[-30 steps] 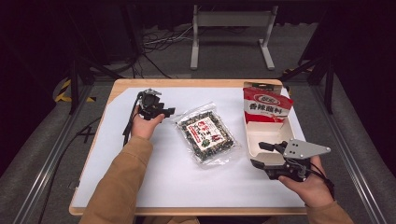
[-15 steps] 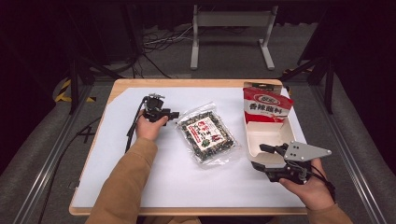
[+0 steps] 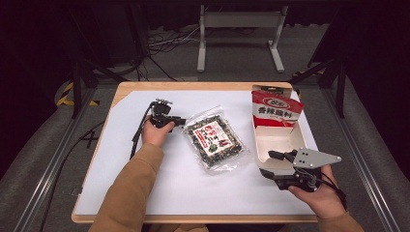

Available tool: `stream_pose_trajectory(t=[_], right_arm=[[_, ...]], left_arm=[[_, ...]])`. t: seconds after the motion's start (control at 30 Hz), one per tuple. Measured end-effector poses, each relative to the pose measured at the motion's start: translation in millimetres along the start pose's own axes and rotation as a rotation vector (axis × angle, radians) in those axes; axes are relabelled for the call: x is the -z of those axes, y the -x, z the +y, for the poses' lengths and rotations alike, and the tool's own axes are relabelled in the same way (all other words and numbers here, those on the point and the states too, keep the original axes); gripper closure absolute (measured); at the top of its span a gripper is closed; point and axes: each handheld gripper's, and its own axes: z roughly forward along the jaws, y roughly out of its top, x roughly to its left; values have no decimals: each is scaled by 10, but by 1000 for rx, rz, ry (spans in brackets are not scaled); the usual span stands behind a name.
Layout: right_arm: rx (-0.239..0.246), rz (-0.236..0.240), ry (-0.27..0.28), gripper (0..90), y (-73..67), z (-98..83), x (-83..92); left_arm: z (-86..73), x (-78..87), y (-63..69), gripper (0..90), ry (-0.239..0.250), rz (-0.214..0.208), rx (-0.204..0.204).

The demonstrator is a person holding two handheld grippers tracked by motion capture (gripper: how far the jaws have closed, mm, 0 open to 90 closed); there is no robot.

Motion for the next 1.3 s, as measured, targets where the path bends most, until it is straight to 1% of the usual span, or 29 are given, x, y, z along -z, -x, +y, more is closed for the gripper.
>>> stream_pose_trajectory(t=[0.03, 0.13, 0.23, 0.3, 0.37, 0.4, 0.43, 0.47, 0.5, 0.53, 0.6, 0.63, 0.67, 0.7, 0.73, 0.77, 0.8, 0.87, 0.9, 0.93, 0.97, 1.0, 1.03, 1.13, 1.2, 1.23, 1.27, 1.3], right_arm=[[0, 1, 0, 361, -1, 0, -1], [0, 2, 2, 359, -4, 3, -4], [2, 4, 3, 359, -7, 5, -4], [2, 4, 4, 359, -7, 3, -1], [2, 4, 3, 359, -6, 0, 2], [3, 3, 2, 358, -7, -1, 2], [3, 3, 2, 359, -7, -3, 2], [3, 3, 2, 359, -7, -3, 2], [1, 2, 1, 359, -8, -5, 2], [1, 2, 1, 359, -8, -5, 2], [1, 3, 1, 358, -9, -7, 2], [2, 3, 0, 358, -10, -8, 1], [2, 4, -2, 358, -13, -8, -1], [2, 4, -2, 358, -13, -8, -1], [2, 4, -2, 357, -14, -8, -3], [1, 5, -3, 358, -14, -9, -6], [2, 4, -4, 358, -12, -10, -8], [2, 5, -4, 358, -11, -11, -10], [1, 7, -6, 358, -9, -16, -15], [1, 7, -6, 358, -9, -16, -15], [-1, 8, -5, 359, -9, -16, -16], [-1, 9, -5, 365, -8, -16, -16], [-2, 11, -4, 379, -8, -16, -13], [-2, 15, 1, 404, -1, -16, -10], [-5, 20, 5, 411, 1, -16, -12], [-4, 24, 6, 422, 4, -13, -20], [1, 25, 9, 424, 6, -12, -27], [1, 25, 9, 424, 6, -12, -27]], left_arm=[[-3, -4, -2, 672, -4, 1, -12], [-9, -8, 1, 692, -7, 0, -5], [-15, -8, -8, 691, -4, -11, 8], [-16, -3, -19, 685, -8, -13, 7], [-14, -2, -17, 686, -9, -9, 7], [-8, -1, -3, 690, -12, 6, 2], [-8, -1, -3, 698, -12, 6, 2], [-7, 0, 3, 698, -14, 14, -2], [-8, 2, 3, 721, -15, 17, -3], [-10, 2, 1, 721, -14, 16, -1], [-15, 2, -6, 792, -13, 23, -1], [-18, 1, -4, 792, -17, 40, -12], [-18, -2, 3, 835, -16, 52, -23], [-17, -4, 16, 835, -18, 62, -27], [-14, -11, 45, 845, -22, 80, -46], [-14, -11, 45, 850, -22, 80, -46], [-11, -11, 59, 860, -29, 92, -65], [-11, -10, 66, 875, -35, 90, -71], [-9, -5, 75, 900, -42, 96, -81], [-9, -6, 84, 900, -43, 100, -82], [-6, -7, 108, 900, -46, 114, -93], [-6, -7, 108, 900, -46, 114, -93], [-2, 6, 121, 900, -56, 119, -101], [-2, 34, 126, 900, -54, 121, -105], [5, 96, 133, 900, -38, 116, -105], [20, 165, 149, 900, -19, 110, -116], [28, 200, 165, 900, -9, 105, -120], [28, 200, 165, 900, -9, 105, -120]])
